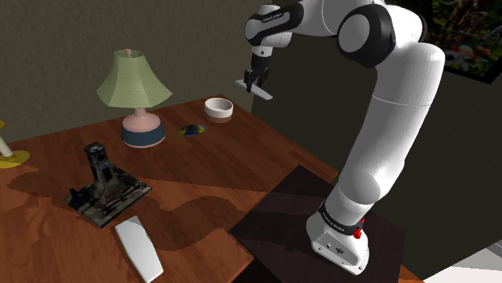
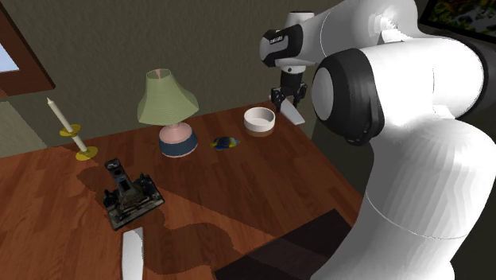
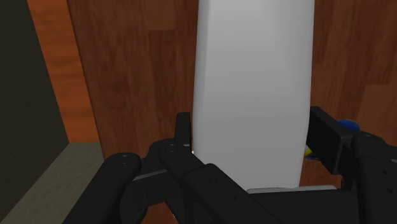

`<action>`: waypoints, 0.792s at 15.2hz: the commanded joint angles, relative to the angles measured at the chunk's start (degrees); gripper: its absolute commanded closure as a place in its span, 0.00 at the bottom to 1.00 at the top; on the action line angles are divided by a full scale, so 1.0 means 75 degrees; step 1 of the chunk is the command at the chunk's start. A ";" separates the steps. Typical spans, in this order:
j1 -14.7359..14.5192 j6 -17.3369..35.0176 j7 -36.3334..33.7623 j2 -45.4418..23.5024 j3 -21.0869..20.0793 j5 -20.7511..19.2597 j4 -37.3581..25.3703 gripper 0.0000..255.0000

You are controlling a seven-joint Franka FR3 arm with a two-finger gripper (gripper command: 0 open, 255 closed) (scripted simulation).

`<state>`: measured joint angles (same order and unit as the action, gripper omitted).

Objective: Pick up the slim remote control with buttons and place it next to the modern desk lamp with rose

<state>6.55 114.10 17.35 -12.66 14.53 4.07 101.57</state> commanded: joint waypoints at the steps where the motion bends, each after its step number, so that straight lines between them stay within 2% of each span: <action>1: -0.0011 -0.0203 -0.0030 0.0055 0.0000 -0.0022 -0.0150 1.00; 12: -0.0005 -0.1281 -0.0081 0.0215 0.0020 -0.0083 -0.1074 1.00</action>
<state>6.45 105.32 16.68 -11.11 14.63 3.47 94.28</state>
